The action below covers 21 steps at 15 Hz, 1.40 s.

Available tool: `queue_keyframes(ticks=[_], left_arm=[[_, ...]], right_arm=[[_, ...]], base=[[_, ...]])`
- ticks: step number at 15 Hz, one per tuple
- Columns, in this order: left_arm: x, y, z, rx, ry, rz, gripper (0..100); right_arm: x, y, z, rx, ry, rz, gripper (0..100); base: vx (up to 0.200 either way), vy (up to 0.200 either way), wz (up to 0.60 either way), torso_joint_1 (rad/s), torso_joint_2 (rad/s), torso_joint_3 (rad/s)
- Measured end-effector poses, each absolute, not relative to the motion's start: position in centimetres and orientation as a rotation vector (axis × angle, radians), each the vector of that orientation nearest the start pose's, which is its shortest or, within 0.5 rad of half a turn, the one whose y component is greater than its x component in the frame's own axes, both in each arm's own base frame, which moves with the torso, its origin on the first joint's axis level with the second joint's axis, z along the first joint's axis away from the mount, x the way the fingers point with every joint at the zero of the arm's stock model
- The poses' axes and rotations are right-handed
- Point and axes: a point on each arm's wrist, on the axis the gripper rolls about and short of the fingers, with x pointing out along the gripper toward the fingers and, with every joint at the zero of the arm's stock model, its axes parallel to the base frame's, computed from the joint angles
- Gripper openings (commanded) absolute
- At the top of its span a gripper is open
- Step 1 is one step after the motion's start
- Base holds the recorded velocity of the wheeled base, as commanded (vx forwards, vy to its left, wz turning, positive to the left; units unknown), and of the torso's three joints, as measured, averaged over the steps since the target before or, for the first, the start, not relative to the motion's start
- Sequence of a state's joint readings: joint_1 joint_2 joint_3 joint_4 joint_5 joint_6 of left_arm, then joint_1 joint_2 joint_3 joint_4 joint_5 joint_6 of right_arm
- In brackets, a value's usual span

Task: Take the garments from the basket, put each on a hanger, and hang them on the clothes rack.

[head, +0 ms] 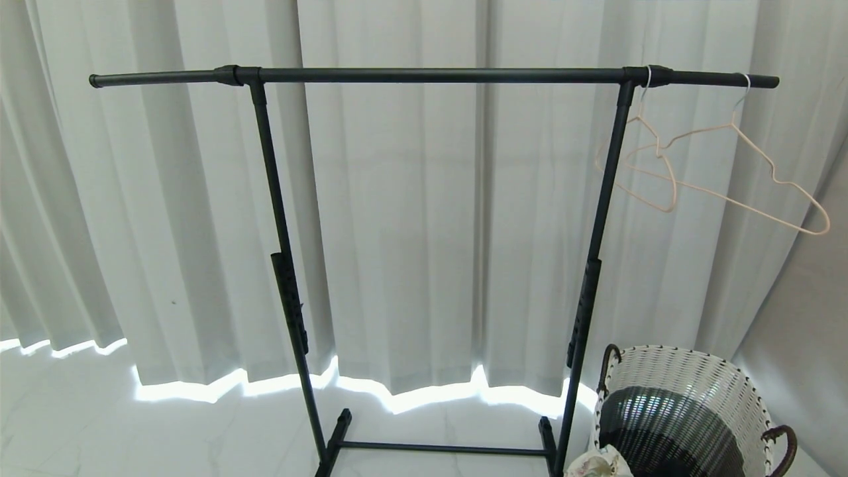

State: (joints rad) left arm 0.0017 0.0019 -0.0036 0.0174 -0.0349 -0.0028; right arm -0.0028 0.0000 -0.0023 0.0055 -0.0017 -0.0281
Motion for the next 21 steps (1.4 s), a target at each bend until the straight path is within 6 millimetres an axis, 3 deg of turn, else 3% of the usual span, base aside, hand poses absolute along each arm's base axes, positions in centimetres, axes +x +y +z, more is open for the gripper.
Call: queue_keyframes(ticks=[10,14,21], left_arm=[[-2.29,-0.1,7.45,0.033,0.016,-0.041,100],[-2.29,-0.1,7.45,0.034,0.016,-0.04,100],[-2.29,-0.1,7.45,0.033,0.016,-0.04,100]], right_arm=[[-2.29,0.01,7.56,-0.003,0.002,-0.004,100],[-2.29,0.01,7.56,0.0,0.002,-0.004,100],[-2.29,0.01,7.61,-0.018,-0.003,0.0,100]], base=[[0.0,0.0,0.0,-0.002,0.01,0.005],[0.2,0.0,0.0,-0.005,0.0,0.006],[0.0,0.0,0.0,0.0,0.0,0.0]])
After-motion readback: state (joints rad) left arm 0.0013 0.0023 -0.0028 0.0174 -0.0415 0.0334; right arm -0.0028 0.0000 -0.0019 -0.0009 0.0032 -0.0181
